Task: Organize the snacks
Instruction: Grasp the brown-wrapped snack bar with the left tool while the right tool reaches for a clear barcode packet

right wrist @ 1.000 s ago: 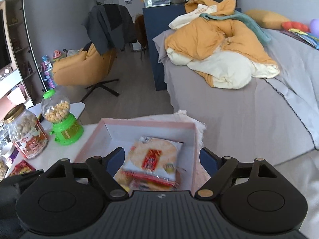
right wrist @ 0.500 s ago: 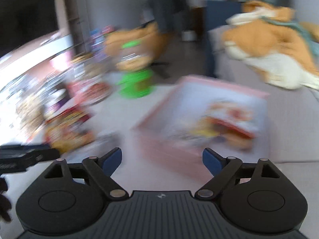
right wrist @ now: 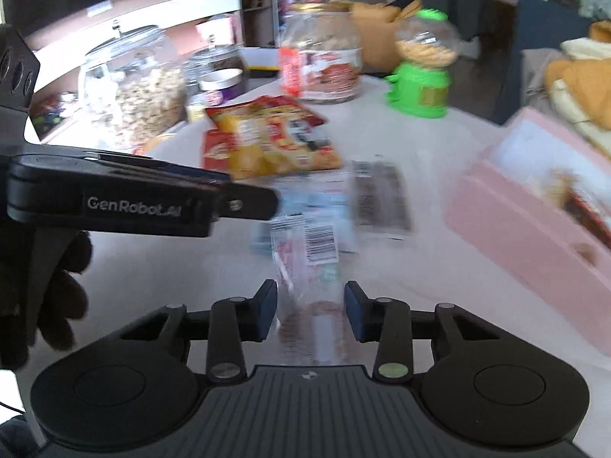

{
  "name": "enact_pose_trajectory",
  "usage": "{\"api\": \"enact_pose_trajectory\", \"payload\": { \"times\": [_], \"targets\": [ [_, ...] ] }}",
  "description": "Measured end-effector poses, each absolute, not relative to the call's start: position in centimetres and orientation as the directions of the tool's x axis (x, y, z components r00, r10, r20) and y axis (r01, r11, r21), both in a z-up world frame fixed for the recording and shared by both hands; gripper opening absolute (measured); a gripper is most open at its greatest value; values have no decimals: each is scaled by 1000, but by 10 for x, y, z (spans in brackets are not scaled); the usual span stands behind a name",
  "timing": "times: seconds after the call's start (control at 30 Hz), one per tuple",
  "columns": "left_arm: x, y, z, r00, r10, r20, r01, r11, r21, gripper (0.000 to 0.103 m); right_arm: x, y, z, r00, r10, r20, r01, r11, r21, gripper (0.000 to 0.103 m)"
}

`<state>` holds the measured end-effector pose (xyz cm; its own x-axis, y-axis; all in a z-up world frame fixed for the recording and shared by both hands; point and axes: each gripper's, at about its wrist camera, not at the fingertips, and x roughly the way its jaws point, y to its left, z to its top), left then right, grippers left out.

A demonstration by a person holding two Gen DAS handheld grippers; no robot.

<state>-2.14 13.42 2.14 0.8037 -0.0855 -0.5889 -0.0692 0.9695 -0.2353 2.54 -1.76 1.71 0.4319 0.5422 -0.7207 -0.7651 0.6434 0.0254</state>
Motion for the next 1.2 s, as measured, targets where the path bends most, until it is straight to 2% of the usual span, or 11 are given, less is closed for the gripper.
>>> {"api": "enact_pose_trajectory", "payload": {
  "times": [0.2, 0.27, 0.33, 0.4, 0.47, 0.5, 0.63, 0.77, 0.9, 1.0, 1.2],
  "targets": [
    [13, 118, 24, 795, -115, -595, -44, 968, -246, 56, 39, -85, 10, 539, 444, -715, -645, 764, -11, 39],
    [35, 113, 24, 789, -91, -607, -77, 966, -245, 56, 44, -104, 8, 565, 423, -709, -603, 798, -5, 49],
    [62, 108, 22, 770, -44, -637, -114, 972, -204, 56, 45, -117, 5, 607, 389, -693, -557, 830, -22, 77],
    [87, 101, 17, 746, 50, -664, -161, 981, -108, 56, 44, -126, -3, 645, 366, -671, -518, 855, -31, 85],
    [104, 94, 10, 719, 98, -688, -173, 984, -41, 56, 44, -132, -8, 652, 380, -656, -505, 863, -2, 86],
    [107, 92, 7, 720, 102, -687, -168, 985, -30, 60, 44, -135, -9, 648, 388, -655, -505, 863, 11, 86],
    [101, 88, 4, 726, 90, -681, -137, 990, -15, 60, 46, -140, -9, 651, 388, -653, -485, 874, 35, 87],
    [86, 86, 5, 729, 35, -684, -90, 995, -45, 54, 54, -143, -10, 636, 399, -660, -475, 877, 73, 89],
    [63, 75, 4, 733, -76, -676, 28, 996, -82, 45, 54, -142, -10, 640, 392, -661, -470, 880, 67, 91],
    [35, 65, 2, 724, -163, -670, 132, 986, -98, 44, 53, -141, -11, 643, 384, -662, -464, 883, 61, 93],
    [5, 54, 1, 709, -216, -672, 208, 974, -93, 44, 55, -141, -12, 636, 383, -670, -463, 884, 66, 97]
  ]
}}
